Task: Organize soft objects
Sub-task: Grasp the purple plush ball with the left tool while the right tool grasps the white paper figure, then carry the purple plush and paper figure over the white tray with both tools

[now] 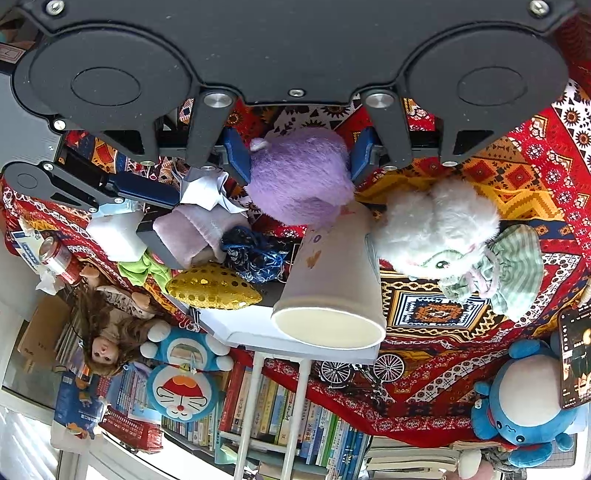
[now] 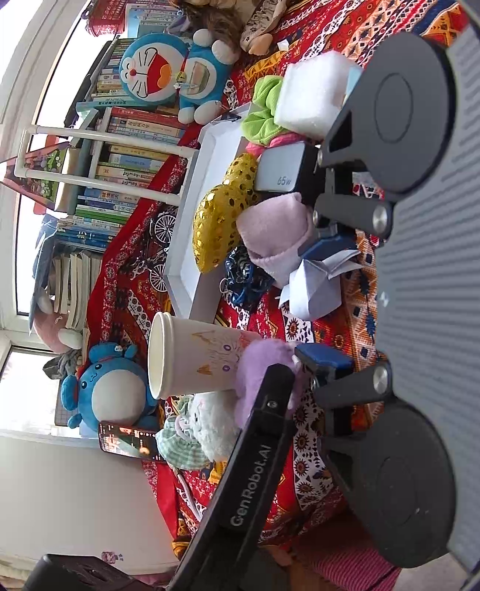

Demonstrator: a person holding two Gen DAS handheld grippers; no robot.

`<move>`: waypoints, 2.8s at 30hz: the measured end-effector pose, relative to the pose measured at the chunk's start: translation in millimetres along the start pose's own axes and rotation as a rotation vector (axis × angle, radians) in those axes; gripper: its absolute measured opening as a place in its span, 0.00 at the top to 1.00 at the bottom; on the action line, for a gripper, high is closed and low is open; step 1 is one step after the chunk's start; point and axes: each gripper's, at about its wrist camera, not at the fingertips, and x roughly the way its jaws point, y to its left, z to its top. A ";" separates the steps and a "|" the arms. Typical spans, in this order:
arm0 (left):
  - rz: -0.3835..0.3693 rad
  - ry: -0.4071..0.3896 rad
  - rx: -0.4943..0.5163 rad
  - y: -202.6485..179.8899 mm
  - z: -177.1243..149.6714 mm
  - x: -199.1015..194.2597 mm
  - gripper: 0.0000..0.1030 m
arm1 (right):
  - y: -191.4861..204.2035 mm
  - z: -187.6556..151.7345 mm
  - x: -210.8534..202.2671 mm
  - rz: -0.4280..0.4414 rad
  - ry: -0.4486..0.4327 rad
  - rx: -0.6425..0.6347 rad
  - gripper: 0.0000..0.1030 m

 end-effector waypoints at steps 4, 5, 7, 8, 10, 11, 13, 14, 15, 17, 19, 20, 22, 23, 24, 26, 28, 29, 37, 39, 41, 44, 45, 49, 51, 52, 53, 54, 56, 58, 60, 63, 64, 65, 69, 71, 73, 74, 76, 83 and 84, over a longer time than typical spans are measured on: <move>0.002 0.005 0.002 -0.7 -0.1 2.0 0.47 | 0.0 -0.1 1.5 -0.005 0.003 0.001 0.36; 0.002 0.005 0.002 -0.8 -0.5 1.9 0.47 | 0.2 -0.1 2.0 -0.009 0.002 0.000 0.36; 0.006 0.003 0.002 -0.9 -0.5 1.7 0.46 | 0.0 0.8 3.3 -0.027 -0.001 -0.002 0.36; 0.008 0.001 0.003 -1.6 -0.5 1.5 0.44 | -0.5 1.1 3.7 -0.036 -0.003 -0.002 0.36; 0.012 -0.003 0.003 -2.3 -0.8 2.0 0.44 | -2.4 1.7 5.2 -0.040 -0.001 0.005 0.36; 0.013 -0.003 0.004 -2.6 -0.8 2.4 0.43 | -3.3 1.9 6.3 -0.043 0.001 0.008 0.36; 0.017 -0.001 0.006 -3.6 -1.5 4.4 0.41 | -4.7 1.8 9.2 -0.045 0.009 0.010 0.36; 0.018 0.001 0.008 -4.0 -2.0 5.8 0.40 | -5.0 1.4 10.6 -0.046 0.012 0.011 0.36; 0.018 0.005 0.008 -4.2 -2.5 7.3 0.40 | -5.4 1.1 11.9 -0.044 0.014 0.013 0.36; 0.014 0.011 0.008 -5.4 -3.1 9.6 0.41 | -5.3 0.5 13.5 -0.032 0.025 0.019 0.39; 0.008 0.017 0.013 -7.1 -3.1 10.5 0.45 | -4.2 -1.0 13.5 -0.019 0.032 0.024 0.54; 0.009 0.014 0.020 -8.3 -3.3 9.9 0.46 | -3.4 -1.5 13.0 -0.017 0.032 0.023 0.56; 0.008 0.009 0.036 -10.9 -2.7 8.2 0.48 | -2.9 -1.3 10.4 -0.003 0.026 0.024 0.57; 0.002 0.009 0.038 -11.6 -2.6 7.0 0.48 | -3.2 -0.7 8.6 0.004 0.020 0.029 0.57; -0.006 0.009 0.038 -12.1 -1.7 5.6 0.48 | -3.6 0.3 6.8 0.005 0.014 0.036 0.57; -0.027 0.001 0.044 -14.0 1.2 -0.2 0.48 | -5.3 3.5 2.4 0.004 0.004 0.046 0.57; -0.043 -0.013 0.058 -16.5 5.1 -8.4 0.48 | -6.1 7.4 -3.1 0.004 -0.009 0.051 0.57; -0.058 -0.021 0.066 -18.4 8.4 -13.7 0.48 | -7.0 10.3 -6.8 0.006 -0.016 0.054 0.57; -0.113 -0.116 0.157 -33.2 55.7 -46.4 0.49 | -23.6 49.5 -28.1 0.002 -0.106 0.074 0.58; -0.120 -0.130 0.157 -32.0 73.8 -49.8 0.49 | -34.1 60.9 -29.0 0.012 -0.122 0.104 0.58; -0.116 -0.150 0.163 -30.2 94.6 -52.1 0.50 | -44.9 72.9 -29.0 0.018 -0.132 0.132 0.58; -0.106 -0.162 0.157 -24.7 127.4 -50.9 0.50 | -61.4 93.0 -25.6 0.027 -0.128 0.152 0.57; -0.104 -0.159 0.154 -22.6 139.4 -49.0 0.50 | -66.5 99.0 -23.5 0.026 -0.122 0.155 0.57; -0.081 -0.124 0.139 -14.7 185.8 -28.9 0.49 | -95.9 127.1 -6.6 0.014 -0.076 0.202 0.57; -0.072 -0.075 0.117 -9.2 207.7 -7.9 0.49 | -110.2 137.8 6.2 0.009 -0.043 0.229 0.57; -0.071 -0.051 0.099 -6.1 216.8 2.5 0.49 | -117.2 142.8 13.2 0.005 -0.024 0.244 0.57; -0.069 -0.029 0.083 -3.3 223.4 11.9 0.49 | -125.1 148.7 22.4 0.005 0.001 0.260 0.57; -0.074 0.002 0.071 -0.3 230.0 23.9 0.49 | -130.1 150.4 30.2 0.005 0.023 0.270 0.57; -0.075 0.068 0.041 5.4 239.3 49.0 0.49 | -141.5 156.4 50.5 0.001 0.085 0.297 0.57; -0.067 0.132 0.021 10.7 247.2 73.5 0.49 | -148.0 157.9 70.0 -0.006 0.149 0.312 0.57; -0.056 0.181 0.002 16.3 249.7 94.7 0.49 | -154.9 157.6 90.9 -0.011 0.227 0.337 0.57; -0.044 0.248 -0.028 23.4 249.9 123.7 0.49 | -162.7 153.6 116.3 -0.016 0.297 0.368 0.57; -0.043 0.269 -0.037 25.9 249.2 132.7 0.49 | -163.6 152.1 123.5 -0.022 0.316 0.372 0.57; -0.039 0.293 -0.047 28.6 248.1 142.3 0.49 | -164.4 149.2 131.6 -0.027 0.336 0.374 0.57; -0.006 0.365 -0.074 37.8 240.2 173.3 0.49 | -165.2 142.4 155.5 -0.047 0.389 0.372 0.57; 0.020 0.415 -0.068 41.7 238.6 190.5 0.49 | -165.5 140.0 167.6 -0.061 0.416 0.373 0.57; 0.044 0.432 -0.054 42.8 239.8 201.6 0.49 | -166.5 139.7 178.2 -0.067 0.435 0.380 0.57; 0.045 0.437 -0.050 43.5 241.0 205.8 0.49 | -167.2 139.8 183.6 -0.073 0.445 0.381 0.57; 0.037 0.437 -0.059 45.1 243.0 212.9 0.49 | -168.7 140.9 192.2 -0.086 0.457 0.384 0.56; 0.035 0.419 -0.075 44.6 258.0 236.3 0.49 | -178.2 151.8 217.4 -0.106 0.461 0.397 0.55; 0.035 0.417 -0.075 44.3 260.4 239.4 0.49 | -179.7 153.8 221.3 -0.109 0.462 0.398 0.54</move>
